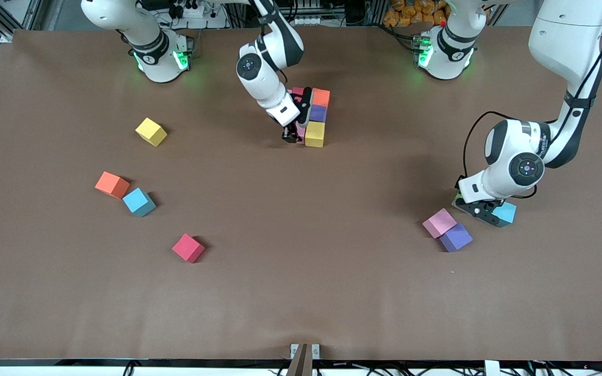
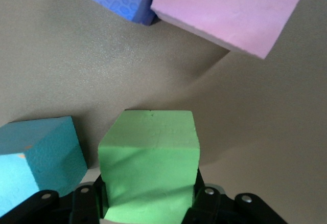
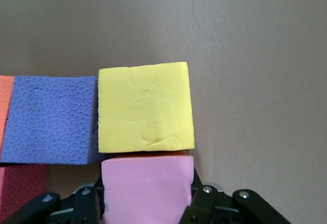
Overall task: Form number 2 with 11 blocks
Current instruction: 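Lower the lilac cube with the right gripper while the left gripper grasps green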
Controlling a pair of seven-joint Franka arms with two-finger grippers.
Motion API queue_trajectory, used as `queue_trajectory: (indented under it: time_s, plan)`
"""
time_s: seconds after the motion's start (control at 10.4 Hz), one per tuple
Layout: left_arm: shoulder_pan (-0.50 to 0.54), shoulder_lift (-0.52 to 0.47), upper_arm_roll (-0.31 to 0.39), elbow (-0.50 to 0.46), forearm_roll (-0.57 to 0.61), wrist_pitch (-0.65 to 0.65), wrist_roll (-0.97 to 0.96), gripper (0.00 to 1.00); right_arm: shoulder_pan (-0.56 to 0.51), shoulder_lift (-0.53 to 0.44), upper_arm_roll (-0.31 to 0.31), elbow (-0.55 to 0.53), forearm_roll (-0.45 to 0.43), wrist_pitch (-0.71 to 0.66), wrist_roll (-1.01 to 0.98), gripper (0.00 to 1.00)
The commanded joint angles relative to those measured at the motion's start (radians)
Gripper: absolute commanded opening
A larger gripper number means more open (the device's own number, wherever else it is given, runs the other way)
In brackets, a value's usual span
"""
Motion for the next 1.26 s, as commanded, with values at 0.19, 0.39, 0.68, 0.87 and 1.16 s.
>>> queue_trajectory:
  time_s: [0.19, 0.39, 0.68, 0.87, 1.16]
  plan:
    - [-0.015, -0.016, 0.006, 0.027, -0.027, 0.010, -0.019, 0.00, 0.023, 0.017, -0.009, 0.001, 0.046, 0.037, -0.048, 0.00]
    - [-0.039, -0.041, 0.004, 0.057, -0.054, -0.011, -0.091, 0.00, 0.022, 0.022, -0.009, 0.009, 0.046, 0.037, -0.048, 0.00]
    - [-0.105, -0.062, 0.004, 0.078, -0.123, -0.093, -0.316, 0.00, 0.022, 0.042, -0.009, 0.018, 0.046, 0.060, -0.056, 0.00]
    - [-0.132, -0.062, 0.004, 0.123, -0.232, -0.162, -0.401, 0.00, 0.022, 0.050, -0.009, 0.024, 0.046, 0.060, -0.058, 0.00]
    - [-0.213, -0.058, 0.004, 0.181, -0.275, -0.229, -0.672, 0.00, 0.017, 0.051, -0.009, 0.026, 0.046, 0.061, -0.056, 0.53]
